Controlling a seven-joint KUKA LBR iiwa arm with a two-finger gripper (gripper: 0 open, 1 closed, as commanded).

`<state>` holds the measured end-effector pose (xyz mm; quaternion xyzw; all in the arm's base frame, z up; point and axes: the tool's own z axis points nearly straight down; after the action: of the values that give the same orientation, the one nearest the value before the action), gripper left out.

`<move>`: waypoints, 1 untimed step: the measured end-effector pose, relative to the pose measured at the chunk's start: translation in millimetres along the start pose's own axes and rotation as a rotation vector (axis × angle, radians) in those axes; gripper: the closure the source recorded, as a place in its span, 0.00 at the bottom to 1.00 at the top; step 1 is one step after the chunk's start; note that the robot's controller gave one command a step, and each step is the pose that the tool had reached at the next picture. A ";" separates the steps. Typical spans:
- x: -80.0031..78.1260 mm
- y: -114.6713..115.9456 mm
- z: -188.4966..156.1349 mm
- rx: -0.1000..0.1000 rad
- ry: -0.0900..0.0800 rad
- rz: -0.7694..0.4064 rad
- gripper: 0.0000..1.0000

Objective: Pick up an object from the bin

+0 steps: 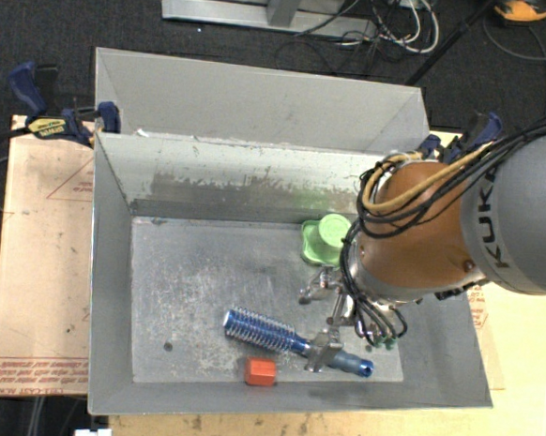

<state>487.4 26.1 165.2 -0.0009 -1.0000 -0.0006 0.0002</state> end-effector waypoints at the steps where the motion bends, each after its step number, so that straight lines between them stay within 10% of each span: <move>1: -7.3 31.7 86.7 -0.001 -0.008 -0.152 0.00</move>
Offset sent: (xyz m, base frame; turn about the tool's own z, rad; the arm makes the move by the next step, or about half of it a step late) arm 0.0052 0.0302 -0.0858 -0.1534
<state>494.7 57.9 78.6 0.0751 -0.9972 -0.0010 -0.0038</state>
